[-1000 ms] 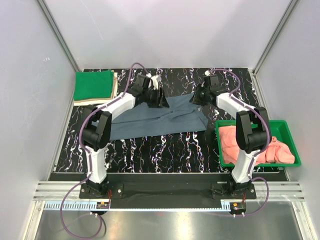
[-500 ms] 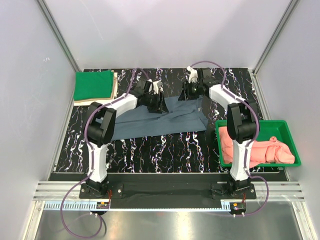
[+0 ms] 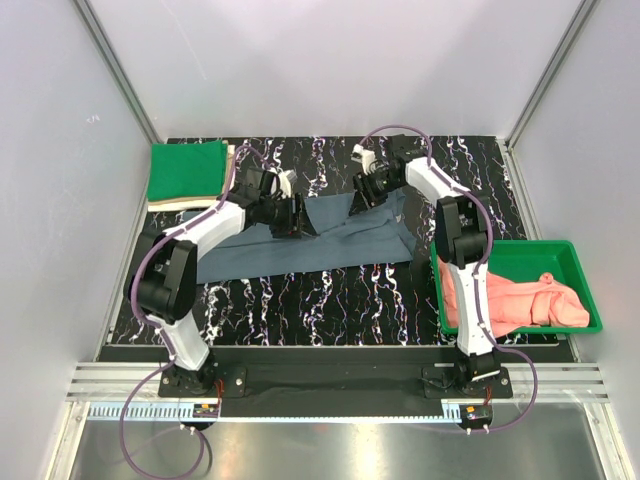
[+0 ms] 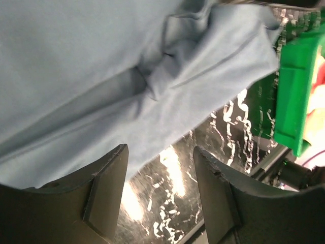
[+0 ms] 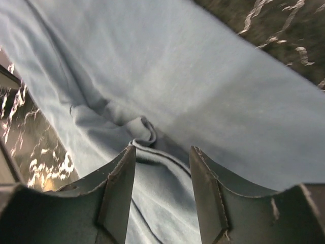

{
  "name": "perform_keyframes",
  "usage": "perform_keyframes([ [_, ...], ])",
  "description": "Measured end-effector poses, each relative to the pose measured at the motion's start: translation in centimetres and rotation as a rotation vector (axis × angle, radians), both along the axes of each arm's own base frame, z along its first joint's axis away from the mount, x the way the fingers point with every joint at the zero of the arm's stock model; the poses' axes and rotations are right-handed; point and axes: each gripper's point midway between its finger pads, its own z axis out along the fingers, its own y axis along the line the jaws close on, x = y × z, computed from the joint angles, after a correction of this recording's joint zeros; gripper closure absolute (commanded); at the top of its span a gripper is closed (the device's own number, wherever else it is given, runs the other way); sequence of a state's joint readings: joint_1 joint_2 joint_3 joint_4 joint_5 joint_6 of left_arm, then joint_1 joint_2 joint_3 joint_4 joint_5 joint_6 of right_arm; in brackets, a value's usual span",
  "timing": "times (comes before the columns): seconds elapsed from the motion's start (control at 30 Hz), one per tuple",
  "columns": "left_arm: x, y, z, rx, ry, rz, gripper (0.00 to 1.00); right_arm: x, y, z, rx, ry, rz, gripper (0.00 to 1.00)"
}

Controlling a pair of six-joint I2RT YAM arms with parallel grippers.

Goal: Fold and stack the t-shirts
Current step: Fold the tshirt

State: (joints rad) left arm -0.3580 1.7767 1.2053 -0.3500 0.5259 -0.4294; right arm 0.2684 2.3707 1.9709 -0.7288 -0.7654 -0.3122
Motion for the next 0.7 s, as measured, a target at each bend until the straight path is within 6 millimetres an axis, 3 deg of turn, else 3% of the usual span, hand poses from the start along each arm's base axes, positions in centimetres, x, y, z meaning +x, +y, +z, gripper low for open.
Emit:
perform_keyframes([
  [0.17, -0.3, -0.1, 1.6, -0.017, -0.038, -0.016, 0.4, -0.6, 0.2, -0.2, 0.012, 0.022, 0.085, 0.44],
  [0.7, -0.7, -0.2, 1.7, -0.027, -0.024, -0.031, 0.39, -1.0, 0.0, -1.4, -0.007, 0.069, 0.161, 0.47],
])
